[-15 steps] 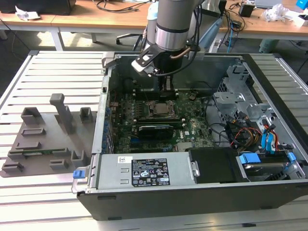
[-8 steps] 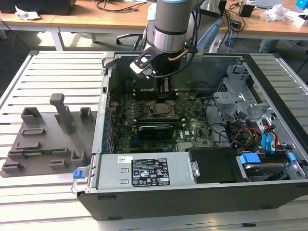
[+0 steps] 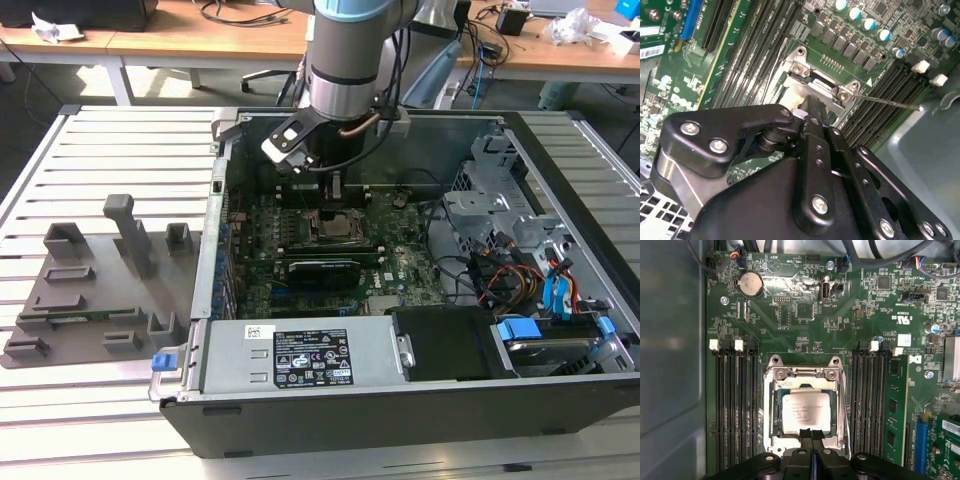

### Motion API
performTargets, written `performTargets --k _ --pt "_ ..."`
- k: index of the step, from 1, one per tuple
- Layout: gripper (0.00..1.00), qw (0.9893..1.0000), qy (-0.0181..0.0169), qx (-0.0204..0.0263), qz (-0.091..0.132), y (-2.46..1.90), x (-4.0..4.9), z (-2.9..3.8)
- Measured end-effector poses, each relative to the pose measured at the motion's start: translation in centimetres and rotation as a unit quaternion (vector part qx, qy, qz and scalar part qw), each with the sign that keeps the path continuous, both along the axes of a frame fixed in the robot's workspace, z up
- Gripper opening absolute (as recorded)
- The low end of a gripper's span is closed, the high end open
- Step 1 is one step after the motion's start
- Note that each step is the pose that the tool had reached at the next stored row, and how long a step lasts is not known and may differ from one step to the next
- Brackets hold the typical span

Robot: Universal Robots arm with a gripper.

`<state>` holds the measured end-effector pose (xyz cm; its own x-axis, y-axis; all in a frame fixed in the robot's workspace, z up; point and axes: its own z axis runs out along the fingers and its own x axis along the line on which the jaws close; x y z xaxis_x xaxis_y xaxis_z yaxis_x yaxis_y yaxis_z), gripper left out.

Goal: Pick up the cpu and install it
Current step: 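Close the cpu cover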

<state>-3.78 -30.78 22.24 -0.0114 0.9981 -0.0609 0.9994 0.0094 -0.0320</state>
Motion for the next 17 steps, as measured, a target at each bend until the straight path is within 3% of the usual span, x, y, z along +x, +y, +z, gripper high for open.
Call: performTargets --k 7,13,17 --pt "0.11 1.0 0.0 0.0 0.0 0.0 -0.37 -1.44" --pt "0.11 1.0 0.0003 -0.0003 0.0 -0.01 -0.46 -1.89" --pt "0.11 1.0 0.0 -0.0001 0.0 -0.01 0.97 -1.91"
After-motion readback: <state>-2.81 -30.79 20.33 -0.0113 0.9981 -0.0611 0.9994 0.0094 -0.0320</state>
